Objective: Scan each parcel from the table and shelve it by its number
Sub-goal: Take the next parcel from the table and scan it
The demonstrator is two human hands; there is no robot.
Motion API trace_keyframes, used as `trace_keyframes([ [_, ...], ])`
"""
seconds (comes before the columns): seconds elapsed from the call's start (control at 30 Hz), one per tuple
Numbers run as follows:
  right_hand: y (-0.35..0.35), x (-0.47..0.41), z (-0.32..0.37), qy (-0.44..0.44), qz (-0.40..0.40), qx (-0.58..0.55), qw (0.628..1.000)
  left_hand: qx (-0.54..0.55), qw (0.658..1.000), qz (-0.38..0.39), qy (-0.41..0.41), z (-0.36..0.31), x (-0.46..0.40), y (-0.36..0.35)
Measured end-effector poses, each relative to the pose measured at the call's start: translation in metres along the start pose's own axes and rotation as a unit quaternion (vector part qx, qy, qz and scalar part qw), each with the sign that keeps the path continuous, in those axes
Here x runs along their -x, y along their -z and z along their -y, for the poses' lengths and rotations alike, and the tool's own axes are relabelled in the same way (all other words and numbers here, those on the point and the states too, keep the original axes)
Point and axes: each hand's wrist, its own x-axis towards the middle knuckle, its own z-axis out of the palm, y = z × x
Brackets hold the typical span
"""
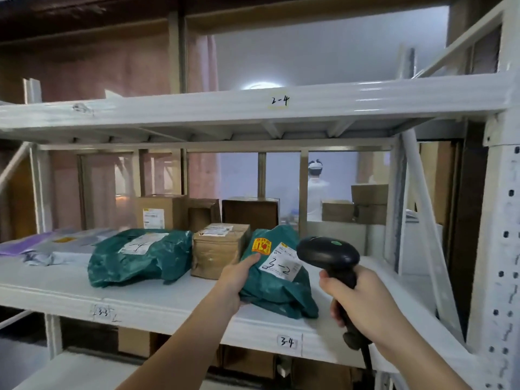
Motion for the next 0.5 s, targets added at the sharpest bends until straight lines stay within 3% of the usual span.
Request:
trace_keyframes([
  [0.2, -0.001, -0.010, -0.005, -0.002, 0.002, 0.012, 1.000, 0.011, 0.999, -0.043, -0.017, -0.003, -0.014, -0.008],
  [0.27, 0.000, -0.013, -0.008, -0.001, 0.003, 0.016, 1.000, -0.079, 0.991, -0.096, -0.042, 0.003, -0.024, -0.008],
  [0.33, 0.002, -0.015, -0.011, -0.001, 0.003, 0.024, 1.000, -0.268, 0.944, -0.156, -0.109, 0.005, -0.019, -0.006],
  [0.4, 0.004, -0.019, -0.014, -0.002, 0.001, 0.027, 1.000, -0.421, 0.847, -0.211, -0.245, 0.008, -0.009, -0.006],
  [0.43, 0.004, -0.021, -0.015, -0.002, 0.000, 0.026, 1.000, -0.452, 0.808, -0.206, -0.318, 0.007, -0.003, -0.006],
  [0.5, 0.003, -0.023, -0.018, -0.002, 0.002, 0.026, 1.000, -0.488, 0.766, -0.127, -0.398, 0.009, 0.000, -0.004],
])
